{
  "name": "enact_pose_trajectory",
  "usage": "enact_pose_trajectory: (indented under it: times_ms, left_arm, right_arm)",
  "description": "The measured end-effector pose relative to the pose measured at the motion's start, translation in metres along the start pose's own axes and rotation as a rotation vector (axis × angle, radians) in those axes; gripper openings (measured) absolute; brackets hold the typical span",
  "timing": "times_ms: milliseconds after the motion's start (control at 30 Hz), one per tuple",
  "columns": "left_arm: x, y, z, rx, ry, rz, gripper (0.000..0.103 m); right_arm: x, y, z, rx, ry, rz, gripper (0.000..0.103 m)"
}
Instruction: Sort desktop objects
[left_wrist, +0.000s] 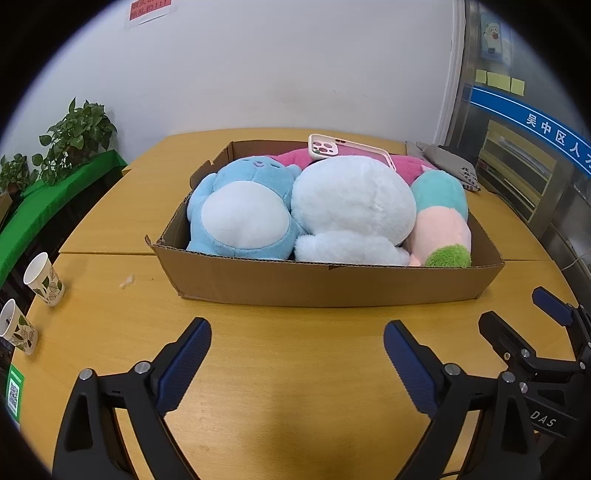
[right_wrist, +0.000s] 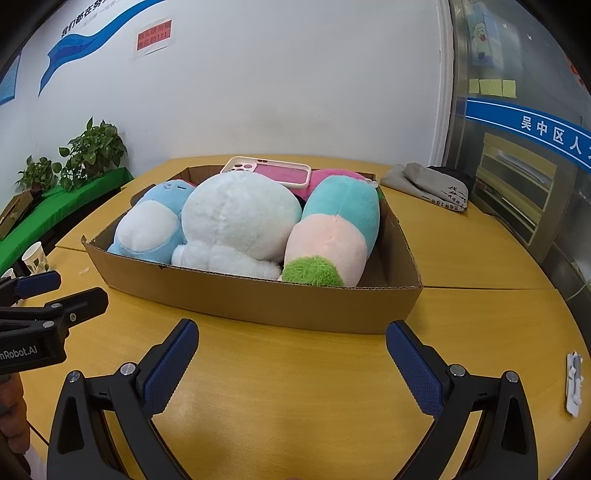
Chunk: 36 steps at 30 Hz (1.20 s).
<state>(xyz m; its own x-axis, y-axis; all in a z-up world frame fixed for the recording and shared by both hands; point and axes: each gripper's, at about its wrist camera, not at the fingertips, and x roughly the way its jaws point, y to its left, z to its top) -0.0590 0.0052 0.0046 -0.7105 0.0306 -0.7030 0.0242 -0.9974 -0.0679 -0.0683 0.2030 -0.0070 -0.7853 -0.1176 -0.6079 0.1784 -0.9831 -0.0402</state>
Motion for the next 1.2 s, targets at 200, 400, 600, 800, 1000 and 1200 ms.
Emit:
enact_pose_trajectory:
  times_ms: [200,400,600,800,1000,1200]
  left_arm:
    - [0.002,0.000,0.001,-0.002,0.003,-0.007,0.102]
    - [0.009,0.004,0.000,-0.016,0.024,0.001,0.102]
    - [0.012,0.004,-0.003,-0.009,0.043,0.017,0.102]
    - [0.015,0.005,-0.006,-0.002,0.061,0.032,0.102]
    - [0.016,0.008,-0.008,-0.020,0.089,0.050,0.102]
    - [0.019,0.014,-0.009,-0.045,0.110,0.054,0.102]
  right_arm:
    - [0.003,-0.002,0.001,-0.002,0.006,-0.017,0.103]
    - [0.004,-0.001,0.000,-0.002,0.014,-0.013,0.103]
    - [0.003,0.000,0.000,-0.002,0.010,-0.016,0.103]
    - [0.004,0.002,-0.001,-0.007,0.015,-0.015,0.103]
    - [0.005,0.003,-0.002,-0.009,0.023,-0.017,0.103]
    - [0.007,0.005,-0.004,-0.013,0.030,-0.015,0.103]
